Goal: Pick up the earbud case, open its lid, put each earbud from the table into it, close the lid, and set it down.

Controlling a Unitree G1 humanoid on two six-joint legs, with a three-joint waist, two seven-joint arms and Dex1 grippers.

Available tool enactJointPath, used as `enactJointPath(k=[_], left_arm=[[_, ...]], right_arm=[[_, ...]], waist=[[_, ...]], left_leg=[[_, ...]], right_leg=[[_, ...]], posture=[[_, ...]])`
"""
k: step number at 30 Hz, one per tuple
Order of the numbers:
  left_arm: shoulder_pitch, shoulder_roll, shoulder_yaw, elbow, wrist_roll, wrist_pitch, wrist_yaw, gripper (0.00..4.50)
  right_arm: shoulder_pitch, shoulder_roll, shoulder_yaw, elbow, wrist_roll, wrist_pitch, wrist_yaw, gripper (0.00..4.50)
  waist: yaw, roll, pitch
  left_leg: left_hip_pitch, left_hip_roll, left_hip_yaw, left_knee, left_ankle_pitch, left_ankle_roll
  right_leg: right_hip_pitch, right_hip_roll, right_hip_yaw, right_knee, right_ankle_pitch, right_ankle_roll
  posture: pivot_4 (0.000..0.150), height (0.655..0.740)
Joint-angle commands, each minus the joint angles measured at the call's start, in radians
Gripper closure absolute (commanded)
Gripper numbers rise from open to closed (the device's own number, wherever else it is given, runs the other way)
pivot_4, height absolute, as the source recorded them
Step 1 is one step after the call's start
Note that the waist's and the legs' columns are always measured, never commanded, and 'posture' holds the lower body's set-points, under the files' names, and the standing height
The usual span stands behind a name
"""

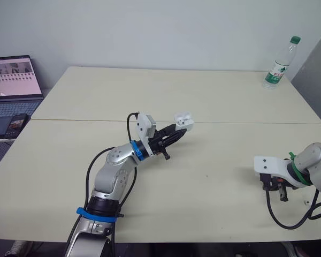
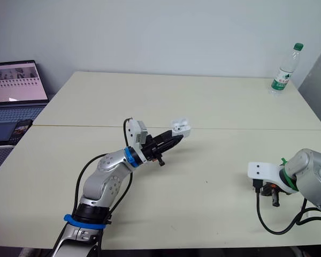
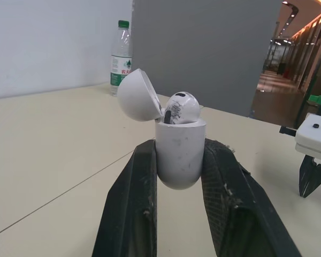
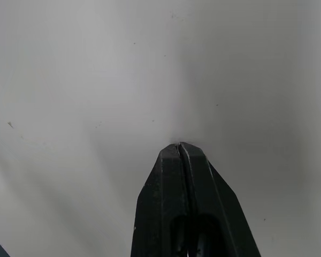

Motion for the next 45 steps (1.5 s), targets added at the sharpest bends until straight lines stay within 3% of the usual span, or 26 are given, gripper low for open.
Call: enactJointPath(k=[1,12,15,20,26,32,45], left_arm=[[-0.007,-0.006,-0.001,-0.024,-0.002,-0.018,-0.003,3.72],[-0.009,-0.011,-0.002,-0.016,0.001,-0.022,-0.005,3.72],[-0.004,-0.008,0.0,-0.02,0.001,-0.023,-0.004,3.72],[0.013,-0.005,0.0,-0.035,-0.001,-0.021,-0.001,3.72],[0.016,-0.012,-0.006,-0.026,-0.002,-0.024,-0.006,3.72],[0.002,-0.018,-0.01,-0.011,-0.003,-0.023,-0.014,3.72],[-0.012,-0.023,-0.013,0.008,0.002,-0.029,-0.028,3.72]], right_arm=[[0.0,-0.023,-0.042,-0.017,0.014,0.005,-0.004,4.48],[0.053,-0.065,-0.147,0.013,0.069,-0.002,-0.027,4.48],[0.104,-0.097,-0.213,0.039,0.098,0.004,-0.034,3.61],[0.224,-0.118,-0.404,0.075,0.175,0.183,-0.08,1.78],[0.413,-0.085,-0.626,0.018,0.239,0.428,-0.153,1.78],[0.57,-0.023,-0.793,-0.056,0.262,0.541,-0.236,1.78],[0.508,0.058,-0.778,-0.028,0.362,0.625,-0.402,1.78]], waist=[[0.0,0.0,0.0],[0.001,0.0,0.0],[0.001,0.0,0.0],[0.0,0.0,0.0],[0.002,0.0,0.0],[0.001,0.0,0.0],[-0.001,0.0,0.0]], left_leg=[[0.0,0.0,0.0,0.0,0.0,0.0],[0.0,0.0,0.0,0.0,0.0,0.0],[-0.001,-0.001,0.0,0.0,0.0,0.0],[-0.001,0.0,0.0,0.0,0.0,0.0],[-0.001,0.0,-0.001,0.0,0.0,0.0],[-0.001,-0.001,-0.001,0.0,0.0,0.0],[-0.001,-0.001,0.0,0.0,0.0,0.0]], right_leg=[[0.0,0.0,0.0,0.0,0.0,0.0],[0.0,0.0,0.0,0.0,0.0,0.0],[0.0,0.0,0.0,0.0,0.0,0.0],[0.0,0.0,0.001,0.0,0.0,0.0],[0.0,0.0,0.001,0.0,0.0,0.0],[0.0,0.001,0.001,0.0,-0.003,0.005],[0.0,0.001,0.001,0.0,-0.003,0.006]], posture=[[0.15,0.7362],[0.15,0.7362],[0.15,0.7362],[0.15,0.7362],[0.15,0.7362],[0.15,0.7362],[0.15,0.7362]])
